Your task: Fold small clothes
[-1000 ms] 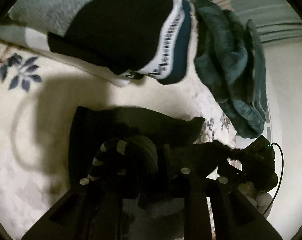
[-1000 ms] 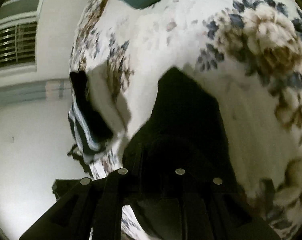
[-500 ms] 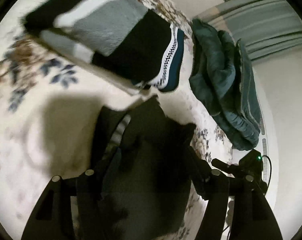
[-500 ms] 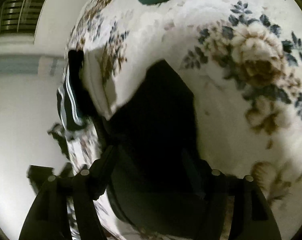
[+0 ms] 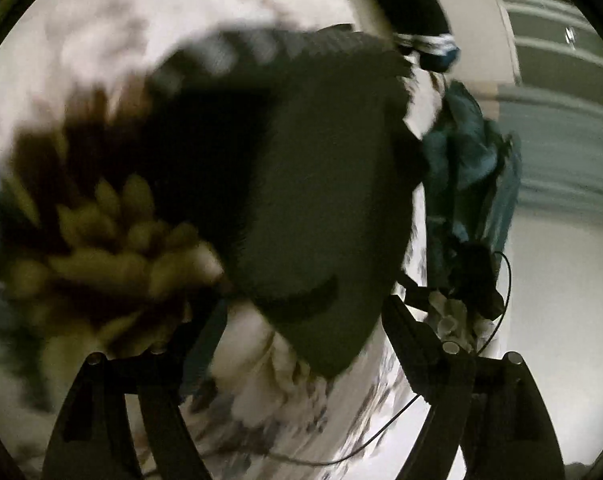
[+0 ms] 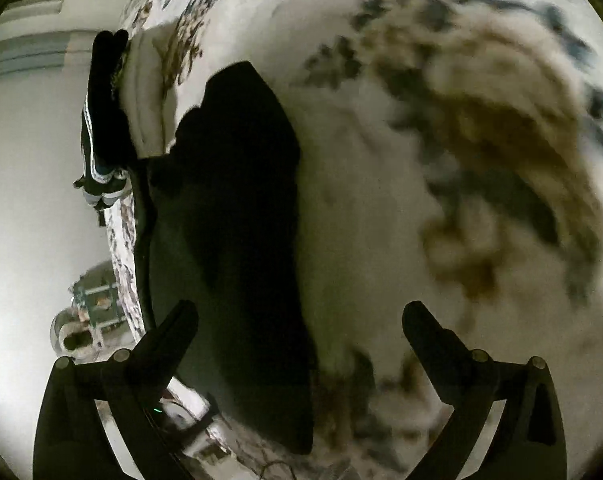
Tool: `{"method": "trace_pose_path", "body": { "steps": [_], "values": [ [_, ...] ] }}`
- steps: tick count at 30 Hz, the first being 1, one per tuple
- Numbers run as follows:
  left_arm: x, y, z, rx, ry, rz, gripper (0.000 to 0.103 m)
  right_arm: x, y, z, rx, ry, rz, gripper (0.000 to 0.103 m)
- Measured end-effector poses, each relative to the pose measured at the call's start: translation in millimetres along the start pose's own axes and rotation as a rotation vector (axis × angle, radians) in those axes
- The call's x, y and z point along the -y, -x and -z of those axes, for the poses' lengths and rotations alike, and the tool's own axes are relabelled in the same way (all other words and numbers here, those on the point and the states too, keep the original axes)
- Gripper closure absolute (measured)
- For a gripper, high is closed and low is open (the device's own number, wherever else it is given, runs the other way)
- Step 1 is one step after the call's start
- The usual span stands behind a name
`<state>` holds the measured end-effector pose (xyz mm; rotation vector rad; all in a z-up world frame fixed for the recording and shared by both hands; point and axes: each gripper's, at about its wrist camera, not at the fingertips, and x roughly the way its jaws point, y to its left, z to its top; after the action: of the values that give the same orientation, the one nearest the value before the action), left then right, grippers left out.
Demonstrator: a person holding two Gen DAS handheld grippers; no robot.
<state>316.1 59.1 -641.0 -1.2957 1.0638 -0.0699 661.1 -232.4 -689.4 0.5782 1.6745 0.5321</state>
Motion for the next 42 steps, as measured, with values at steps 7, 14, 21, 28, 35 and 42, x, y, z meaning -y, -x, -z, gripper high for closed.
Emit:
{"method": "trace_pose_path", "body": {
  "steps": [7, 14, 21, 28, 35, 42],
  "values": [
    [2, -29, -24, 0.240, 0.080, 0.077, 0.025, -18, -52, -53, -0.020, 0.082, -0.109, 0.000],
    [11, -8, -52, 0.219, 0.035, 0.076, 0.080, -27, -65, -43, 0.018, 0.057, -0.167, 0.077],
    [39, 44, -99, 0.116, -0.156, 0.036, 0.082, -2, -34, 67, 0.143, -0.143, -0.217, 0.084],
    [11, 59, -120, -0.159, -0.294, -0.140, 0.066, -14, -57, 262, 0.090, -0.347, -0.179, 0.085],
    [-4, 83, -105, -0.141, -0.306, -0.161, 0.047, 12, -53, 272, 0.066, -0.441, -0.005, 0.045],
    [-8, 131, -92, 0.053, -0.327, -0.324, 0.043, -47, 28, 246, 0.030, -0.216, 0.146, 0.040]
  ]
}}
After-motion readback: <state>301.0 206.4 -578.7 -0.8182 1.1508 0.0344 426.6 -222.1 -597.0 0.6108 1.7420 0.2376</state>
